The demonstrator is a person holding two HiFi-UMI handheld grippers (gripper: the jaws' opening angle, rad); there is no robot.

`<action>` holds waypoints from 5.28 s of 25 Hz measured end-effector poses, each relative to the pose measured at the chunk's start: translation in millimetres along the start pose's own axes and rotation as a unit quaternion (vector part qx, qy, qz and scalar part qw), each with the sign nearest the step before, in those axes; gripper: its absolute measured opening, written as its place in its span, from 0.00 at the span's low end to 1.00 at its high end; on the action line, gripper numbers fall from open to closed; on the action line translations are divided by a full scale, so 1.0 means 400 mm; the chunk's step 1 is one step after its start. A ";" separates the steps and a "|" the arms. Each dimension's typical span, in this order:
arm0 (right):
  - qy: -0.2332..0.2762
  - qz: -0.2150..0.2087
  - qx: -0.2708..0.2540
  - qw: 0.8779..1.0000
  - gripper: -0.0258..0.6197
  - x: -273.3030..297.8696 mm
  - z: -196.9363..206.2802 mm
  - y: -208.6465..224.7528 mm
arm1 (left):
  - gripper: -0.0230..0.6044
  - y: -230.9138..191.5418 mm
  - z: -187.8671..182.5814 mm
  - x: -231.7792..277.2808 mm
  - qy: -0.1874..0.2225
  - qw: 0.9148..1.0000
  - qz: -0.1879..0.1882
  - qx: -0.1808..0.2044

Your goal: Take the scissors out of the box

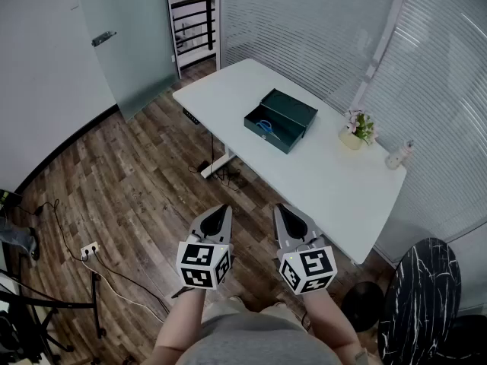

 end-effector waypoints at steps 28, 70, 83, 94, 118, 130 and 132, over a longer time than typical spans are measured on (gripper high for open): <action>-0.008 -0.014 0.004 1.000 0.05 -0.003 0.014 -0.059 | 0.04 -0.028 -0.003 -0.032 0.011 1.000 0.020 -0.012; 0.011 -0.043 -0.011 0.999 0.05 0.626 -0.137 0.613 | 0.04 -0.103 -0.285 0.823 0.015 1.000 0.020 -0.013; -0.024 -0.037 -0.005 0.999 0.05 0.701 -0.082 0.711 | 0.04 -0.127 -0.255 0.919 -0.002 1.000 0.005 -0.023; -0.077 -0.018 -0.001 0.997 0.05 0.803 -0.008 0.805 | 0.04 -0.153 -0.270 1.060 -0.014 0.999 0.029 -0.018; -0.323 -0.050 0.022 0.945 0.05 1.067 0.239 0.972 | 0.04 -0.267 -0.260 1.304 -0.074 0.995 0.064 -0.019; -0.399 -0.104 0.036 0.910 0.20 1.129 0.294 0.989 | 0.04 -0.292 -0.251 1.376 -0.093 0.993 0.071 -0.017; -0.410 -0.111 0.044 0.904 0.22 1.136 0.304 0.988 | 0.04 -0.293 -0.249 1.384 -0.095 0.993 0.074 -0.017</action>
Point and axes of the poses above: the fingertips, and each gripper's own axes: x forward along the fingers, y to its right, z out of its underside, the point moved 9 cm from there along -x, backward along the fingers, and after that the axes turned 10 degrees about -z, right-handed, at the moved point
